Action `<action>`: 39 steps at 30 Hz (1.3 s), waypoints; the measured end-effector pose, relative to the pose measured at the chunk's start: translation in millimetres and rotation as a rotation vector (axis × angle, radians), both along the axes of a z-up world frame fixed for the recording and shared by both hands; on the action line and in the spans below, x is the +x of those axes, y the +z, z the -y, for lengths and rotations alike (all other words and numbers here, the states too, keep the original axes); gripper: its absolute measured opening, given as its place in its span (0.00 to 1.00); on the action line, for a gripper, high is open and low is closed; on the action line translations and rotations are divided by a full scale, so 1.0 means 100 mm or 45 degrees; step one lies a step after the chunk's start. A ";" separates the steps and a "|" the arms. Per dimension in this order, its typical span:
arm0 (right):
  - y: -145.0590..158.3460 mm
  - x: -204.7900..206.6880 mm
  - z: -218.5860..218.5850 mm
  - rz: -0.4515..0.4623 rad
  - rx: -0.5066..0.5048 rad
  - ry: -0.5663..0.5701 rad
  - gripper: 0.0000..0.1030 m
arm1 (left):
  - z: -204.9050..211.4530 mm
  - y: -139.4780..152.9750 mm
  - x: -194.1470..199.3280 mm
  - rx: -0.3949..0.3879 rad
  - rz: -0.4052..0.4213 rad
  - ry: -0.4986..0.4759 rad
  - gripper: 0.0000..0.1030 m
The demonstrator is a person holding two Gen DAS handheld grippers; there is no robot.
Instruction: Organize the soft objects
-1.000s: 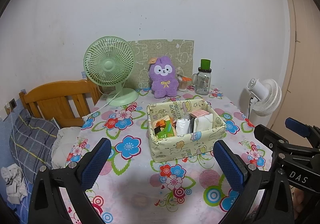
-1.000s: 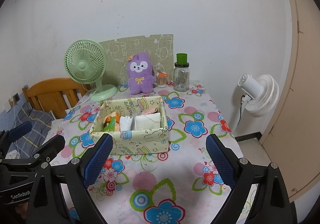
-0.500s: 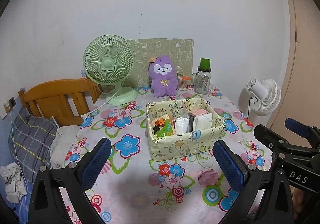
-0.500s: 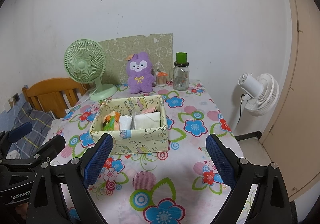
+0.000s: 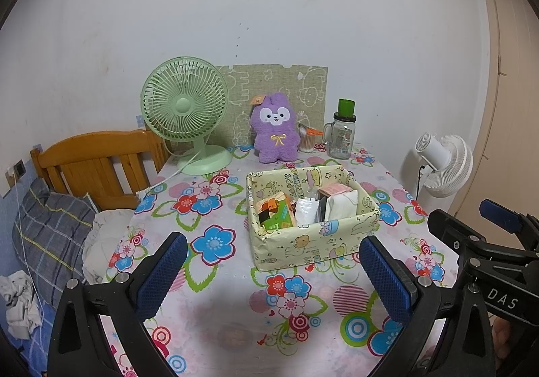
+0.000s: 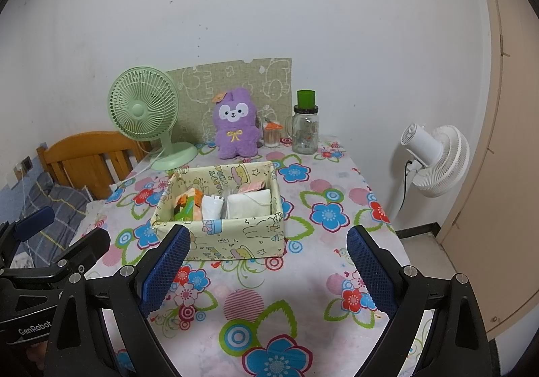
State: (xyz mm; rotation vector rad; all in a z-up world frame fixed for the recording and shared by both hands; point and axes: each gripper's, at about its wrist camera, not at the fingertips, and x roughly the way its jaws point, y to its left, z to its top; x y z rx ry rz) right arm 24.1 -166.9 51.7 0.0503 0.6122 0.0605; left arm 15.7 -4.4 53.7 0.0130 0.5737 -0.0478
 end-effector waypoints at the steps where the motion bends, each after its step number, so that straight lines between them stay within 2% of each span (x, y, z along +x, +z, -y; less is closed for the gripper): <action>1: 0.00 0.01 0.00 0.000 0.000 -0.001 0.93 | 0.00 0.00 0.00 -0.003 0.000 0.001 1.00; 22: -0.01 0.02 0.03 -0.023 0.023 0.010 0.93 | 0.02 -0.01 -0.01 0.002 0.008 0.004 1.00; 39: 0.02 0.00 0.02 0.008 -0.008 0.007 0.93 | 0.00 0.01 0.00 -0.012 0.015 0.010 1.00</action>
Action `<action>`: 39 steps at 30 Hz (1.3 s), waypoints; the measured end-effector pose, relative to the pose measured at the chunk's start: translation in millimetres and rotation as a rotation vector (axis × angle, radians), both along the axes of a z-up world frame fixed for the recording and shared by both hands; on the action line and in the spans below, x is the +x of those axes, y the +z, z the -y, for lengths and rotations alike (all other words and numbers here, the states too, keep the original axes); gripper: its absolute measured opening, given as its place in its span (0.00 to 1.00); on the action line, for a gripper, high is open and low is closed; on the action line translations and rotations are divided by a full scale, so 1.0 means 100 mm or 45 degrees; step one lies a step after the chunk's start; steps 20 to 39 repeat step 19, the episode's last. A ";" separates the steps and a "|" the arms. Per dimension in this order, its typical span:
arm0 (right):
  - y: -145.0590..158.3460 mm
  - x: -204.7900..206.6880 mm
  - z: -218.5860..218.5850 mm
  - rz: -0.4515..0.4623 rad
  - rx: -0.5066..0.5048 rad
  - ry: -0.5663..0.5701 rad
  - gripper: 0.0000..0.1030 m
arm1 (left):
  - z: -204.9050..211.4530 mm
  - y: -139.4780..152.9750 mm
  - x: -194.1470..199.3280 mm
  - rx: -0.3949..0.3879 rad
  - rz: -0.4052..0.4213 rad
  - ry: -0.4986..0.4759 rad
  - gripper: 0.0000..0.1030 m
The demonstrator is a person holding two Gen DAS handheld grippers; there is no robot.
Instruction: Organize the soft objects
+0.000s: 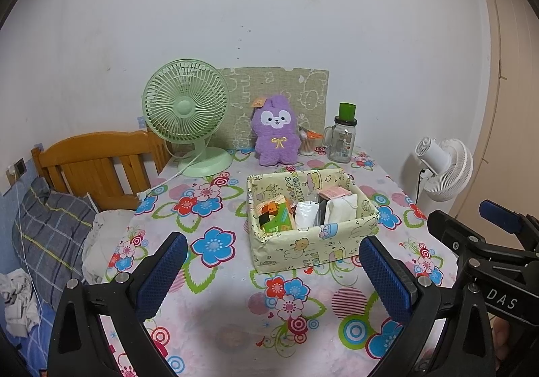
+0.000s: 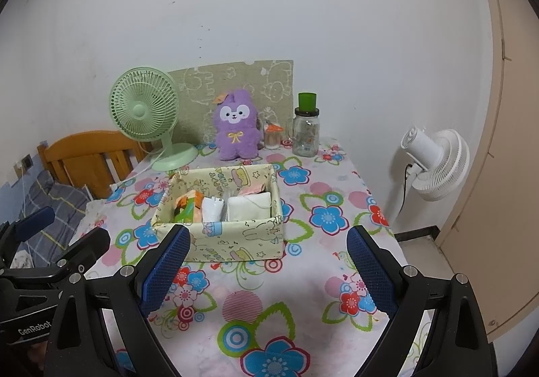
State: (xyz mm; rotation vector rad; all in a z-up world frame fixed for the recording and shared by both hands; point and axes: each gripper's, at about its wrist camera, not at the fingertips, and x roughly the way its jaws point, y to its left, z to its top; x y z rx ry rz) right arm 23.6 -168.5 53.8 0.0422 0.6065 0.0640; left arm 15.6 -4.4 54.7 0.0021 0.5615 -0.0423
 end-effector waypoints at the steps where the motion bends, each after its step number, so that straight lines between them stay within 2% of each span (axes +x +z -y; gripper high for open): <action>1: 0.00 0.00 0.00 0.001 -0.001 0.000 0.93 | 0.00 0.00 0.00 -0.001 0.000 0.000 1.00; 39: 0.03 -0.03 0.01 0.024 0.007 -0.014 0.93 | -0.03 0.02 0.00 -0.005 0.008 0.002 1.00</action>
